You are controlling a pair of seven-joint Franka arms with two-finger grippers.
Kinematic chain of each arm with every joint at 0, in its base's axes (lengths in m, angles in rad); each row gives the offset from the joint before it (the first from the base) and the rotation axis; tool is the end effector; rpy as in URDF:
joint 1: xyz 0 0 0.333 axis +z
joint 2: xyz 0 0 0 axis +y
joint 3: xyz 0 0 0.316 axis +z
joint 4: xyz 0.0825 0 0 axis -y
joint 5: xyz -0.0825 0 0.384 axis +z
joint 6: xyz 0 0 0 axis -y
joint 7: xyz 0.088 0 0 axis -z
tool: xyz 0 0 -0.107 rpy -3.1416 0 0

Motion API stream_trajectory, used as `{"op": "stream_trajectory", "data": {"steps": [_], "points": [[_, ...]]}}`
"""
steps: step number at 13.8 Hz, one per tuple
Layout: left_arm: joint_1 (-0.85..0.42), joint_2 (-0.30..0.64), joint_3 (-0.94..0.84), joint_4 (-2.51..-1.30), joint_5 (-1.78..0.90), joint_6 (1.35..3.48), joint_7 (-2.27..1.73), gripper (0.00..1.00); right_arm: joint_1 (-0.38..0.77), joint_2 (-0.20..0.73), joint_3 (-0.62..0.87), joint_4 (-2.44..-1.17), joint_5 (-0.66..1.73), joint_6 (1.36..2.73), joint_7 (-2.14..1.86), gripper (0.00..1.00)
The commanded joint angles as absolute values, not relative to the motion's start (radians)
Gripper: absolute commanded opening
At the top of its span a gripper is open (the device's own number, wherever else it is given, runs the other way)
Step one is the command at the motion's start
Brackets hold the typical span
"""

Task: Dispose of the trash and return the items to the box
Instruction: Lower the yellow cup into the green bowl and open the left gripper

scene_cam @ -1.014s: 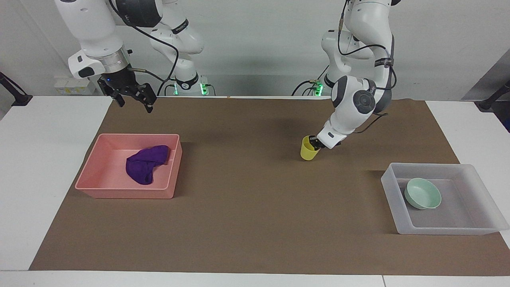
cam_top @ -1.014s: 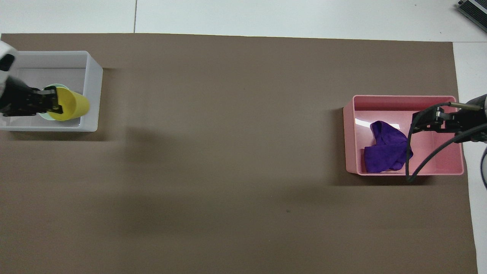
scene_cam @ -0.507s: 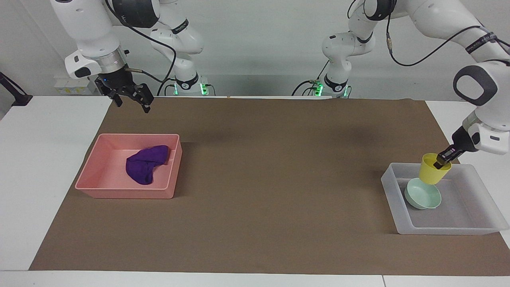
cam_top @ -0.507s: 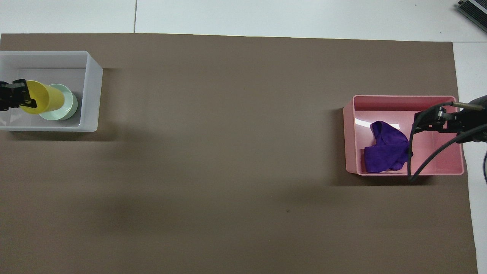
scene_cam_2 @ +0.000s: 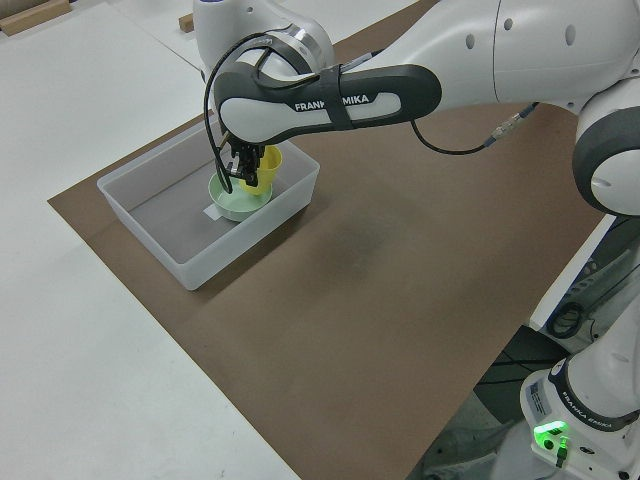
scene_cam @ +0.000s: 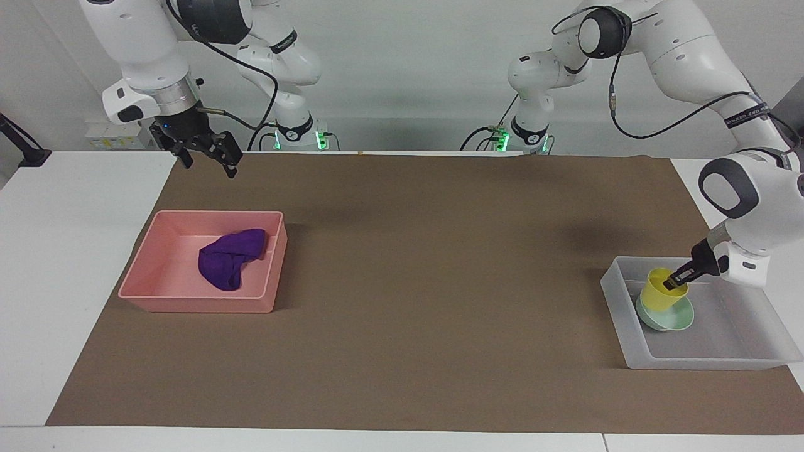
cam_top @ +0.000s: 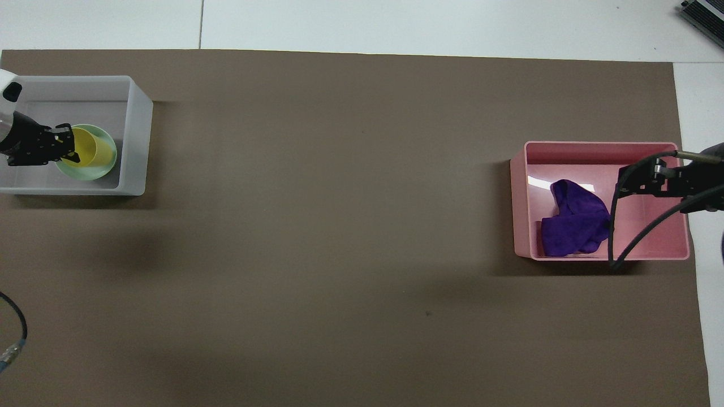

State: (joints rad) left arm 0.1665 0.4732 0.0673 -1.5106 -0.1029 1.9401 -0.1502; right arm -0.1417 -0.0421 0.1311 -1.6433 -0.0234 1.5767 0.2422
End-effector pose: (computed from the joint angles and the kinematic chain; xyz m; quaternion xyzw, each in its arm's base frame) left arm 0.6701 0.1455 0.3881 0.9777 0.2066 -0.0198 0.0330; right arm 0.5409 -0.0067 0.6137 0.9919 -0.1259 -0.0107 0.0158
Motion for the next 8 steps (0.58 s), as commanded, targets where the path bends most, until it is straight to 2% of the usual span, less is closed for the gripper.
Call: {"op": "stream_trajectory", "data": {"steps": [1, 5, 6, 7, 8], "points": [[0.173, 0.48, 0.061, -1.488, -0.084, 1.928, -0.156, 0.0, -0.155, -0.066, 0.135, -1.671, -0.008, 1.591, 0.216, 1.0], [0.173, 0.502, 0.06, -1.493, -0.086, 1.937, -0.16, 0.0, -0.155, -0.066, 0.135, -1.671, -0.008, 1.591, 0.216, 1.0], [0.175, 0.502, 0.06, -1.493, -0.086, 1.939, -0.158, 0.45, -0.155, -0.066, 0.135, -1.671, -0.008, 1.591, 0.215, 1.0], [0.173, 0.502, 0.06, -1.491, -0.087, 1.945, -0.137, 0.83, -0.155, -0.066, 0.135, -1.671, -0.008, 1.591, 0.215, 1.0], [0.17, 0.497, 0.06, -1.49, -0.086, 1.95, -0.1, 1.0, -0.156, -0.066, 0.135, -1.671, -0.008, 1.591, 0.215, 1.0]]}}
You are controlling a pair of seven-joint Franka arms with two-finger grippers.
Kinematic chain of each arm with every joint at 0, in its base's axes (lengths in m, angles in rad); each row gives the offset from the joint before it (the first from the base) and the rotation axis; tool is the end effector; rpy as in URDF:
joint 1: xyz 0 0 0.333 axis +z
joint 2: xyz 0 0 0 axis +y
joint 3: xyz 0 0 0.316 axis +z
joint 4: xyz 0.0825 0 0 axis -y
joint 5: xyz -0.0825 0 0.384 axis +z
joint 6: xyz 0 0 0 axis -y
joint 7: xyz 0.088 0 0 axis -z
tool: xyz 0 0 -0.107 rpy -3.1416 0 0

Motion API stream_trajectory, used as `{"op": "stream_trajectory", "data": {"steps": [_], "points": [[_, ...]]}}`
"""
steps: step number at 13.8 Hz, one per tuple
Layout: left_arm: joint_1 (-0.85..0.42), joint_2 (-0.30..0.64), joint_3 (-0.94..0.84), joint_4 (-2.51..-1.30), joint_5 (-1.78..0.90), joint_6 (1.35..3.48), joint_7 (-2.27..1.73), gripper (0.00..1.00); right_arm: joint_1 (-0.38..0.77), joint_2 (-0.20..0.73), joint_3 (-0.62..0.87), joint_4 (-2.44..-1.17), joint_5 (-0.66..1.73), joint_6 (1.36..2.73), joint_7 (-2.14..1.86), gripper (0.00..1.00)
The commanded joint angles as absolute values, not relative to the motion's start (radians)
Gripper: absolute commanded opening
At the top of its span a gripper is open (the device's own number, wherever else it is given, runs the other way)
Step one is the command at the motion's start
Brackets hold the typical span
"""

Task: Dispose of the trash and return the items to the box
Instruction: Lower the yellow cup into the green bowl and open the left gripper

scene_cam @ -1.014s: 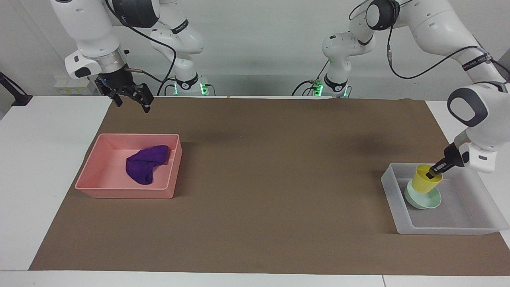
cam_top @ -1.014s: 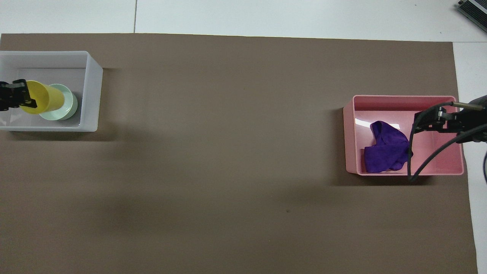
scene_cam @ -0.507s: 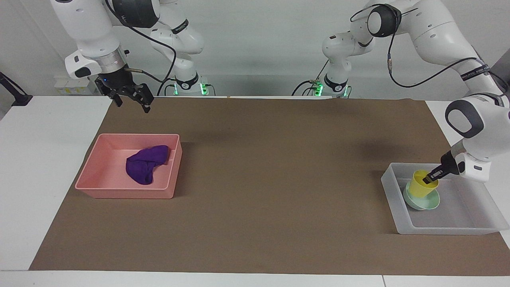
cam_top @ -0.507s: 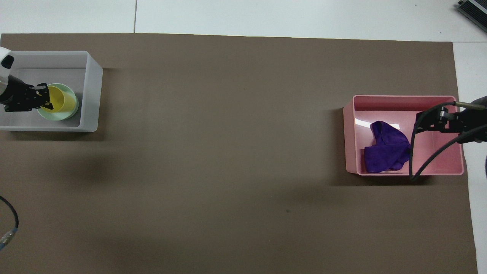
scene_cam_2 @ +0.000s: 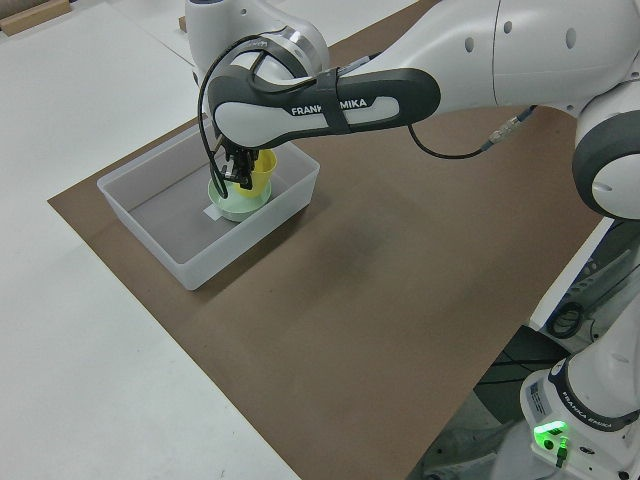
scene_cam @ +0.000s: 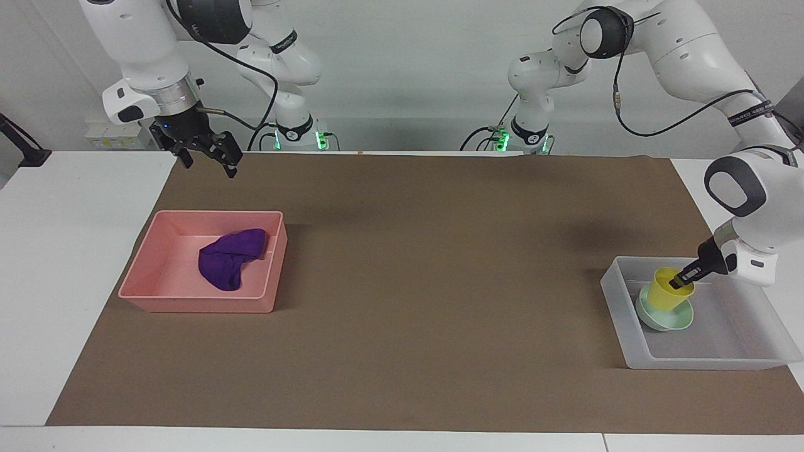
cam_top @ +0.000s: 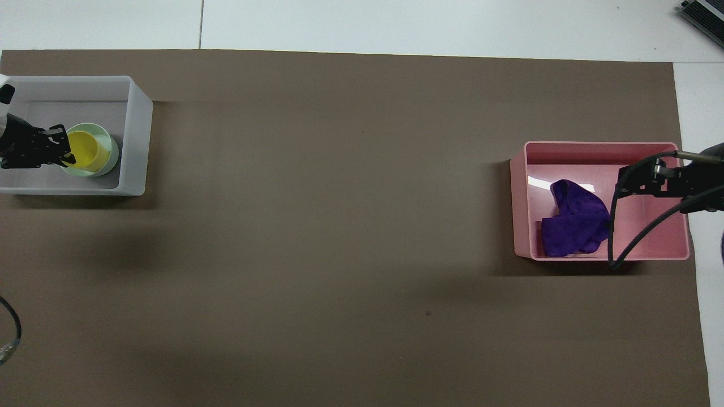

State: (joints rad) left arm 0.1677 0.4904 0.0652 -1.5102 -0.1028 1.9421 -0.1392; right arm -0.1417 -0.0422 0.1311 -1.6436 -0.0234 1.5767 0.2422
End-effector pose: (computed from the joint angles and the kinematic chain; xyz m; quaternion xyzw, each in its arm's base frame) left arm 0.6713 0.1453 0.3766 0.9786 0.2011 -0.0271 0.0332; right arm 0.5408 -0.0067 0.6136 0.9919 -0.1259 -0.0108 0.0158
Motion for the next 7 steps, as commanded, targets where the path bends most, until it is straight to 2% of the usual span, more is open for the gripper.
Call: {"op": "stream_trajectory", "data": {"steps": [1, 2, 7], "points": [[0.172, 0.485, 0.061, -1.485, -0.086, 1.945, -0.068, 1.0, -0.155, -0.066, 0.135, -1.671, -0.008, 1.591, 0.215, 1.0], [0.173, 0.474, 0.061, -1.482, -0.086, 1.936, -0.043, 1.0, -0.155, -0.066, 0.135, -1.671, -0.008, 1.591, 0.215, 1.0], [0.149, 0.283, 0.054, -1.48, -0.081, 1.808, -0.002, 1.0, -0.155, -0.066, 0.135, -1.671, -0.008, 1.592, 0.215, 1.0]]}}
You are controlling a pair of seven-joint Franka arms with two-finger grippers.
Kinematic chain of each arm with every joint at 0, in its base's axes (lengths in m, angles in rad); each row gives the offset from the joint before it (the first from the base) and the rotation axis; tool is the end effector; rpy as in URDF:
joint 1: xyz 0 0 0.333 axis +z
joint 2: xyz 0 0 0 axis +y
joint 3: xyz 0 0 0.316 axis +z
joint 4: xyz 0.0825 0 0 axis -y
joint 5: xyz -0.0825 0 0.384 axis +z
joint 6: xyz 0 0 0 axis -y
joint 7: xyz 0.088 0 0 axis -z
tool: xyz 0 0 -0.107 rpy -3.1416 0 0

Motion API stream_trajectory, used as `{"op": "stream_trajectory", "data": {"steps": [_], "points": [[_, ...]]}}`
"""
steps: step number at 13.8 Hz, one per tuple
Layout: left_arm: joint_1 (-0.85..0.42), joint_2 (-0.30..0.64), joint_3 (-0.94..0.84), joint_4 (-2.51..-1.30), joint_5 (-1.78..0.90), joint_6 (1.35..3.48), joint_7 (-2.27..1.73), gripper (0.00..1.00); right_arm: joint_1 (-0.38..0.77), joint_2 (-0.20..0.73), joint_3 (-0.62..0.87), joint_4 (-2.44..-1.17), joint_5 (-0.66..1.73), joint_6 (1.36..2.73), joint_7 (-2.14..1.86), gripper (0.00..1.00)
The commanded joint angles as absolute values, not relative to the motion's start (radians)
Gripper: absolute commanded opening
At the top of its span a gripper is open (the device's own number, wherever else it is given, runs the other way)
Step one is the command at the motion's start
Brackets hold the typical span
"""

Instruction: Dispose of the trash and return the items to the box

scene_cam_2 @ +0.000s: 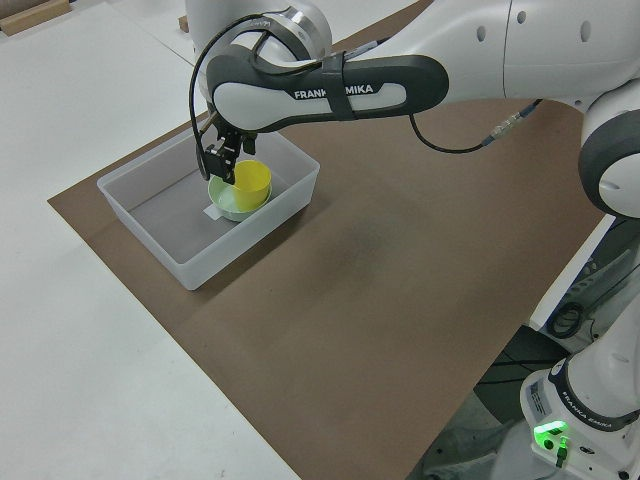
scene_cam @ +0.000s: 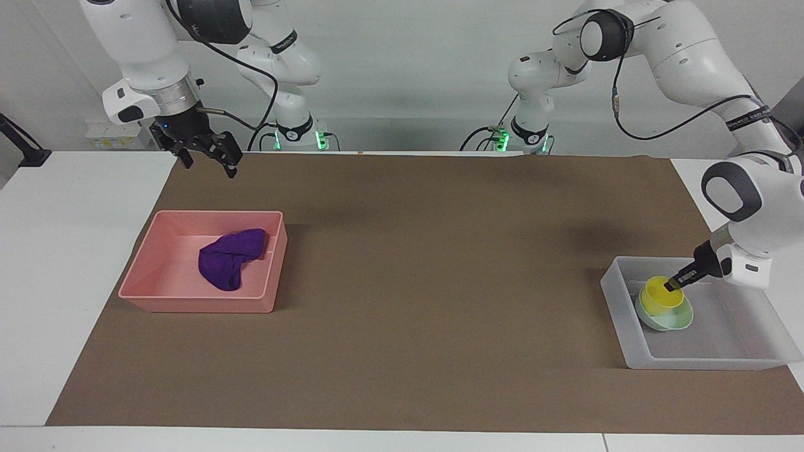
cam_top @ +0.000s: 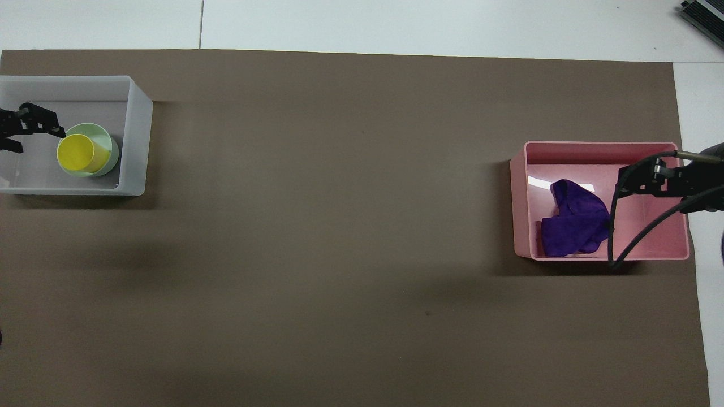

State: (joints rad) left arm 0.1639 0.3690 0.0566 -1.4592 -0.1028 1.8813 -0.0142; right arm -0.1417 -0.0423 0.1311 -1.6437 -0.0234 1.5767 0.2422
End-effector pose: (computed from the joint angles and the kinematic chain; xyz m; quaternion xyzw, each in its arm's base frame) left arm 0.6633 0.1351 0.4784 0.9905 0.1291 0.0307 0.0362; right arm 0.5408 -0.0067 0.6136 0.9919 -0.1259 -0.0108 0.0158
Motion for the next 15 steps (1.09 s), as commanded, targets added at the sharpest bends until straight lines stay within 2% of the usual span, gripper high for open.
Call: {"op": "stream_trajectory", "data": {"steps": [1, 3, 6, 8, 10, 15], "points": [[0.126, 0.234, 0.052, -1.48, -0.074, 1.755, -0.002, 1.0, -0.155, -0.066, 0.135, -1.671, -0.008, 1.591, 0.215, 1.0], [0.042, 0.16, 0.049, -1.48, 0.035, 1.695, -0.006, 1.0, -0.155, -0.066, 0.135, -1.671, -0.008, 1.591, 0.215, 1.0], [-0.061, 0.103, 0.058, -1.485, 0.089, 1.53, -0.021, 1.0, -0.156, -0.066, 0.13, -1.671, -0.008, 1.591, 0.213, 1.0], [-0.052, 0.017, 0.061, -1.538, -0.015, 1.522, -0.015, 1.0, -0.155, -0.066, 0.132, -1.671, -0.008, 1.591, 0.212, 1.0], [-0.052, -0.023, 0.06, -1.598, -0.028, 1.528, -0.006, 1.0, -0.156, -0.066, 0.13, -1.671, -0.008, 1.591, 0.212, 1.0], [-0.043, -0.02, 0.051, -1.58, -0.026, 1.511, -0.009, 1.0, -0.156, -0.066, 0.13, -1.671, -0.008, 1.595, 0.21, 1.0]]}}
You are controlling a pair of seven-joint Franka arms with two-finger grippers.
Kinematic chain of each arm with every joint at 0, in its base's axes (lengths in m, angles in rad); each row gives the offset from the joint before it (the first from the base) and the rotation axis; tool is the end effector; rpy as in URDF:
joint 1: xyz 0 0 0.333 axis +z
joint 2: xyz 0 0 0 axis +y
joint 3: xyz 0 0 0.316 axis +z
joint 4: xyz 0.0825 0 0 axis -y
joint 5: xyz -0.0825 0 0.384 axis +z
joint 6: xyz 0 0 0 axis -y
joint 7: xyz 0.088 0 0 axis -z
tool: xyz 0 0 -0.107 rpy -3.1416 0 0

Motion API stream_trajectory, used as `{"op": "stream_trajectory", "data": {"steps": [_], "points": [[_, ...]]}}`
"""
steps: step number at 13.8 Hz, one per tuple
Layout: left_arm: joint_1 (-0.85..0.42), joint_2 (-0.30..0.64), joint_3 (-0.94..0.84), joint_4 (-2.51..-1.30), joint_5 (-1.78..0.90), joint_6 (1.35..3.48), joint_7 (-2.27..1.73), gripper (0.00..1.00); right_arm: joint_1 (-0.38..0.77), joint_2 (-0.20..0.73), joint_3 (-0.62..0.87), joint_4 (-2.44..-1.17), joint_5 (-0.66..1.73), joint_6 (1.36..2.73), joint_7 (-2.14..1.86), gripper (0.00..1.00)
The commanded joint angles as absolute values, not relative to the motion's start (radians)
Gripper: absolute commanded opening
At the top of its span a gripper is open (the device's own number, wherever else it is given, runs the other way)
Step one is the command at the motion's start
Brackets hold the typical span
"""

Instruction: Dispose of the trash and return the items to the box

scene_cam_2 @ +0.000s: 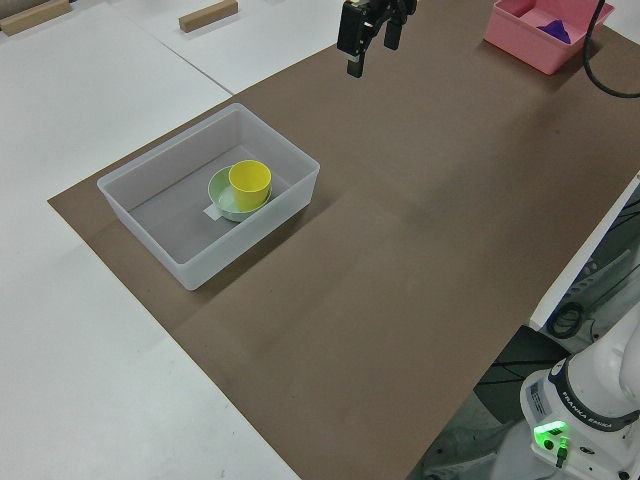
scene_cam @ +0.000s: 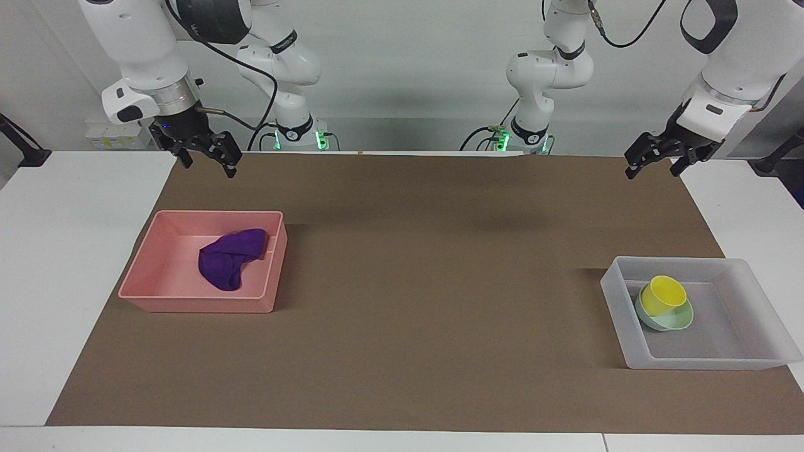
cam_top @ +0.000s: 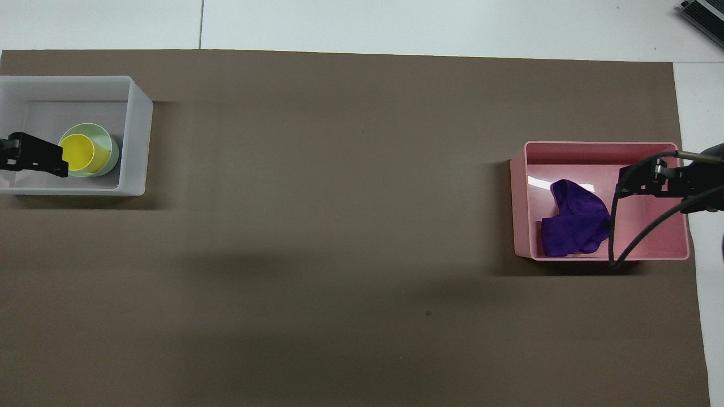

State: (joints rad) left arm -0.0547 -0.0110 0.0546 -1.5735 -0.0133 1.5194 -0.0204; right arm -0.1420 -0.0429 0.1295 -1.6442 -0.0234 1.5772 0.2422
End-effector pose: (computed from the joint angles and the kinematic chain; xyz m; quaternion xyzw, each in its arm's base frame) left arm 0.5456 -0.0014 0.6249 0.9997 0.0099 -0.0216 0.0067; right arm 0.5407 -0.0078 0.6138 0.9917 -0.1269 -0.0105 0.0158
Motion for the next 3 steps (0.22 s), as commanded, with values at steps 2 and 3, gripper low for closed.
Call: {"op": "stream_trajectory", "data": {"steps": [2, 3], "points": [[-0.048, 0.0, 0.051, -1.548, -0.026, 1.497, -0.011, 1.0, -0.156, -0.066, 0.13, -1.671, -0.008, 1.594, 0.21, 1.0], [-0.051, 0.002, 0.052, -1.546, -0.026, 1.493, -0.021, 1.0, -0.156, -0.066, 0.13, -1.671, -0.008, 1.589, 0.21, 1.0]]}}
